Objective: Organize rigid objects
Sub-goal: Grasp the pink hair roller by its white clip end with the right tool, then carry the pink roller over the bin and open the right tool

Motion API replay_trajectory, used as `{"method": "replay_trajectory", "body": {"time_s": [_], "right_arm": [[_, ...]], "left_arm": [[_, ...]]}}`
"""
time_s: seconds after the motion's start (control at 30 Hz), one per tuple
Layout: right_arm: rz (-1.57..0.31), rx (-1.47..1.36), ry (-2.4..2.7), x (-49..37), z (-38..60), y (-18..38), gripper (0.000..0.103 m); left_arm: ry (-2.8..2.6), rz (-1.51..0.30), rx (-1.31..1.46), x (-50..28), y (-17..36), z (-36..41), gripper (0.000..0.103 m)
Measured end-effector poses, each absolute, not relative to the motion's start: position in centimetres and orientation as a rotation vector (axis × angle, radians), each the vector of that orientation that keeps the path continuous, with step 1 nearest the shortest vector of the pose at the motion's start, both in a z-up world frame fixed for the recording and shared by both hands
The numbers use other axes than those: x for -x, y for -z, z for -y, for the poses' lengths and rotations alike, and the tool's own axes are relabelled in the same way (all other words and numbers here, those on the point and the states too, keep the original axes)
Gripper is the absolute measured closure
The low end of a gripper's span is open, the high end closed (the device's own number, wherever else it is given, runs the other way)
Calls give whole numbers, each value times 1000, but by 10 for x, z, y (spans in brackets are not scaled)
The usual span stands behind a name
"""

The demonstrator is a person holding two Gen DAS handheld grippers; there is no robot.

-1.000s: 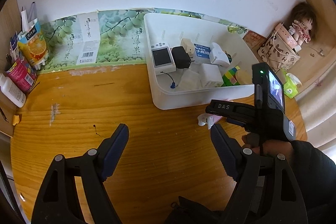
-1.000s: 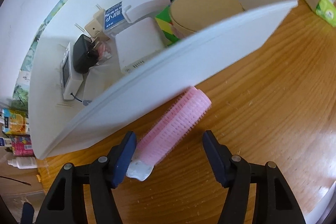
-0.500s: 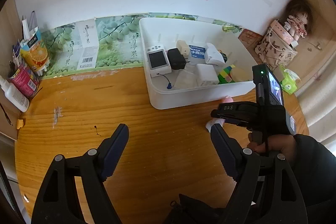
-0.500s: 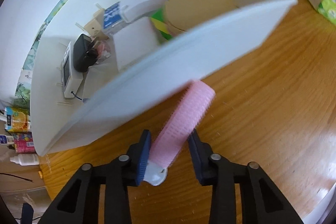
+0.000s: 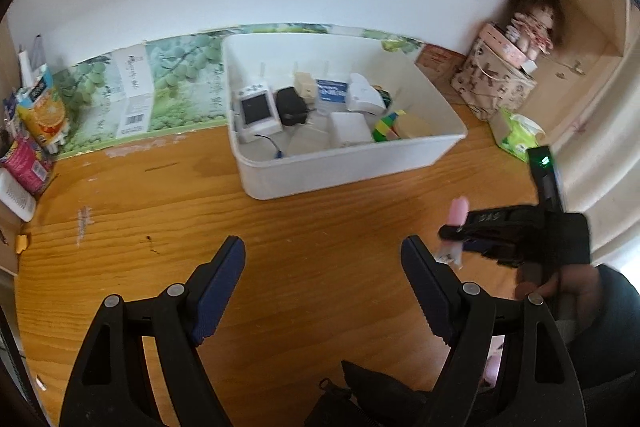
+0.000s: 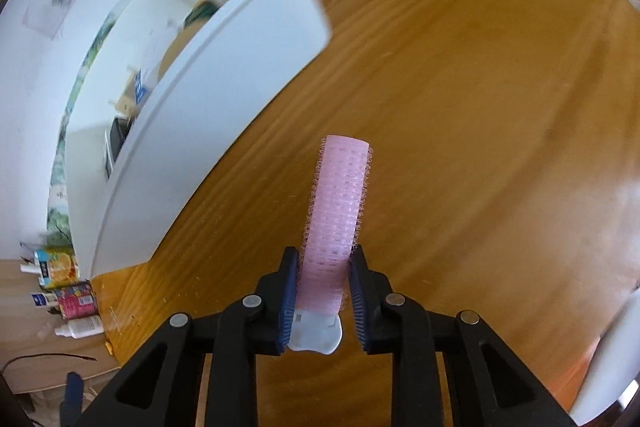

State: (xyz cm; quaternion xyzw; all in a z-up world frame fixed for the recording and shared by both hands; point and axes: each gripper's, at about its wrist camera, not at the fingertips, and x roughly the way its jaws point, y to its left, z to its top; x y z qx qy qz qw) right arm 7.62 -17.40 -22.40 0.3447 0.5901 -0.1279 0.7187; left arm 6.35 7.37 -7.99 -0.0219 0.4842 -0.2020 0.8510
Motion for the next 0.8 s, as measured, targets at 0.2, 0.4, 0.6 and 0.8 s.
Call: {"method": "replay_trajectory", "body": {"time_s": [0.2, 0.4, 0.6, 0.8], "right_arm": [[-1175, -709, 348, -67, 203, 172, 79], [-1035, -492, 414, -70, 232, 125, 79], [-924, -381, 349, -91, 228, 95, 78], [-832, -303, 253, -130, 199, 70, 78]], "left_arm": [[461, -1027, 42, -59, 80, -64, 20], [465, -1035, 85, -58, 83, -66, 20], [440, -1046, 138, -56, 88, -74, 20], [396, -1050, 165, -51, 90, -85, 20]]}}
